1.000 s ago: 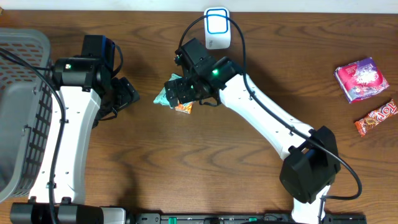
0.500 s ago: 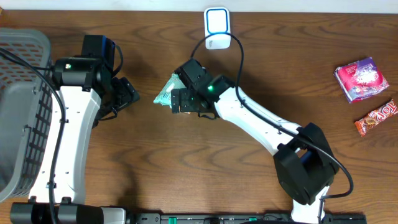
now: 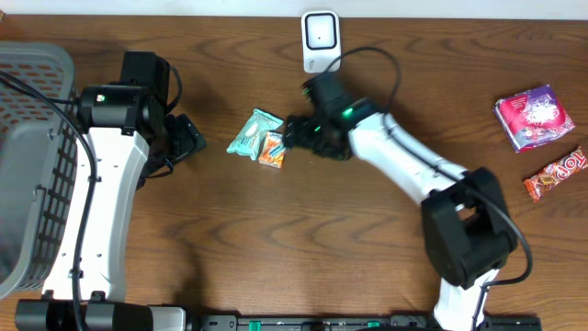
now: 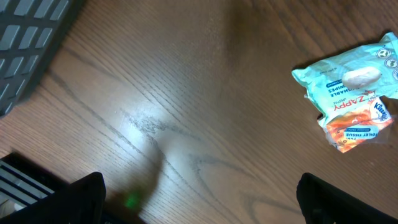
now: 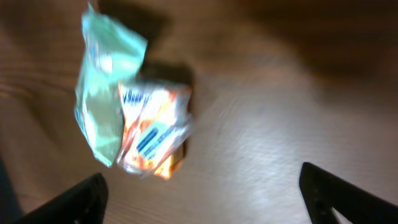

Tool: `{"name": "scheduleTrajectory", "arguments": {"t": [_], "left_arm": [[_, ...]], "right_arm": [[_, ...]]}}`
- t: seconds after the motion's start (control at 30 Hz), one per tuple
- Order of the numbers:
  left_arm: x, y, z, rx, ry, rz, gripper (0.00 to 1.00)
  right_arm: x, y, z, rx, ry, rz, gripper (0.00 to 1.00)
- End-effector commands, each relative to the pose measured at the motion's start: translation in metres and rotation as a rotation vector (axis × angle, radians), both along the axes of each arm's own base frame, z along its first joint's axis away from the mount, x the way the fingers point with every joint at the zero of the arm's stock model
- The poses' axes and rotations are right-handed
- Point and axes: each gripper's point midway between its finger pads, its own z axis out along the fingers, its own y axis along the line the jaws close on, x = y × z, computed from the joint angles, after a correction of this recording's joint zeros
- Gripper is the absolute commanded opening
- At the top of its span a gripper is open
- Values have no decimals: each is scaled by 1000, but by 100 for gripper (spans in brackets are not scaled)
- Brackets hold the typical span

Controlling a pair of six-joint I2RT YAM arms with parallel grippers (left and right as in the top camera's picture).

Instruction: Scan the item barcode

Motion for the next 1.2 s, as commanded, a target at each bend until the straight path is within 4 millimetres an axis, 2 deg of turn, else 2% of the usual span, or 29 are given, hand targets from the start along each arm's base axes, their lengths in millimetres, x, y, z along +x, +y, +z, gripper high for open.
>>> {"name": "scheduleTrajectory", "arguments": {"t": [0.0,0.2,0.37,0.5,0.6,0.73,0.8,0.9,1.0,1.07,1.17], "left_arm": [[-2,1,-1,6,7,0,98],[-2,1,-1,6,7,0,98],[-2,1,-1,6,7,0,98],[-2,1,-1,6,7,0,98],[-2,1,-1,6,7,0,98],[-2,1,-1,6,7,0,98],[-2,1,-1,6,7,0,98],[-2,1,-1,6,7,0,98],[-2,1,-1,6,7,0,98],[-2,1,-1,6,7,0,98],[-2,1,-1,6,7,0,98]], "right_arm": [[9,1,21,95,-29,89,99],[22,-3,25,106,-77,84,99],[34,12,29,88,-161,48,99],[30,28,25,-17,-250,55,99],[26,29,19,-93,-279,3,99],[25,45,3,-55,-247,-64,98],[24,48,-14,-44,-206,-87,95],[16,63,-42,8,-129,-42,94],[7,65,-67,10,-52,-40,87],[1,60,-79,-10,-12,-60,75],[-2,57,-83,-29,4,-60,53]]}}
